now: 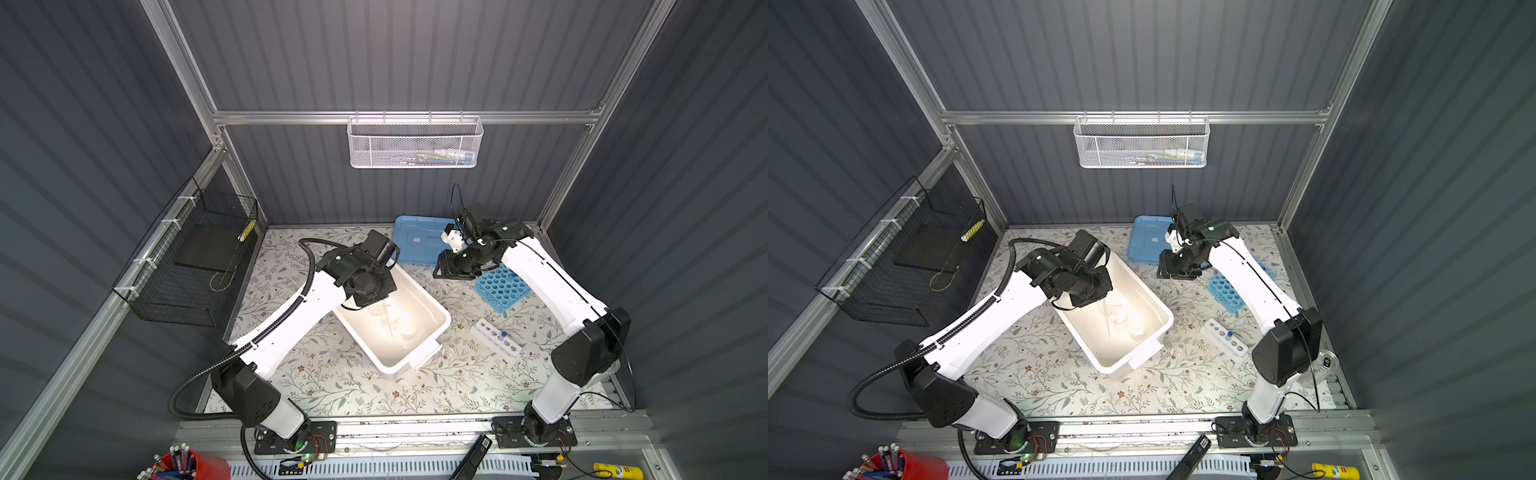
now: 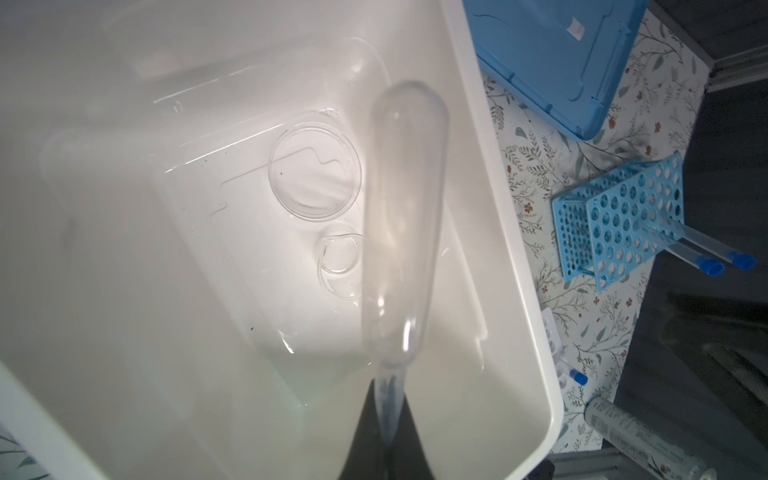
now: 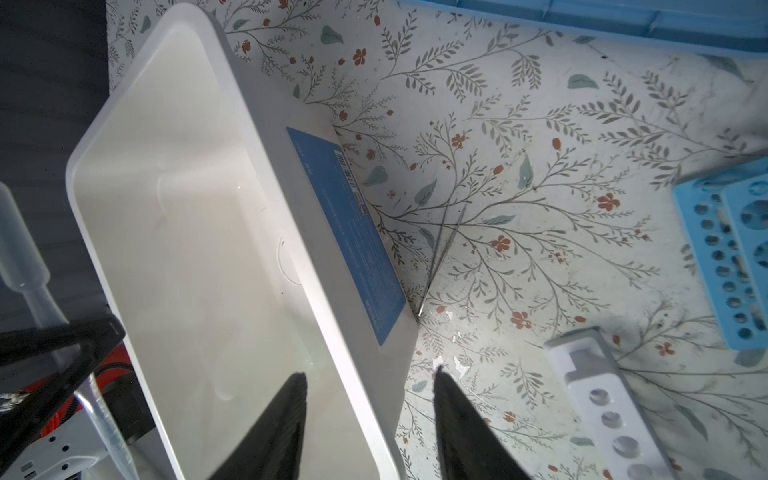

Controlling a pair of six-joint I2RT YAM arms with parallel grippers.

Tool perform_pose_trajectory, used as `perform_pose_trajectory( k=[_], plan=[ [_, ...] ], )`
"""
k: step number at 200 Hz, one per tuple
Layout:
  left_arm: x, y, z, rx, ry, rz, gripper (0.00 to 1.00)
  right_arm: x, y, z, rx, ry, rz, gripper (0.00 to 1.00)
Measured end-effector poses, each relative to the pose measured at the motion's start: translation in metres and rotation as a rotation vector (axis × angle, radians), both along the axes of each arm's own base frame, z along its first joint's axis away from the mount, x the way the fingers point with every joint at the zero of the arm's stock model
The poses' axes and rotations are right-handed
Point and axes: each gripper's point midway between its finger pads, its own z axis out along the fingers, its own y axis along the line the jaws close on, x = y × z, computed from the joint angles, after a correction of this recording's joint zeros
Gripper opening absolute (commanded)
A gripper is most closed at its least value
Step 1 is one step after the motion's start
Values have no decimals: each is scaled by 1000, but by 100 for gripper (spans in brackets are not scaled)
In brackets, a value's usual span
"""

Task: Organize the chemistry lab equipment
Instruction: 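Lower the pipette into the bin with the left gripper while the right moves off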

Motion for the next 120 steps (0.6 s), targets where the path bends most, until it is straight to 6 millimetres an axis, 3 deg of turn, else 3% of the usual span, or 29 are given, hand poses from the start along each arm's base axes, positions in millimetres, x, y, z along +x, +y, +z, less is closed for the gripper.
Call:
perform_pose_trajectory(
  k=[53, 93, 120],
  plan=[
    [27, -4, -29, 94, 49, 116, 0, 9, -8, 11, 45, -23, 25, 52],
    [18, 15, -47, 120, 74, 231, 0, 24, -32, 10, 69, -21, -19, 52],
    [6, 29, -56, 149, 89, 291, 0, 30, -50, -9, 49, 4, -62, 52]
  ],
)
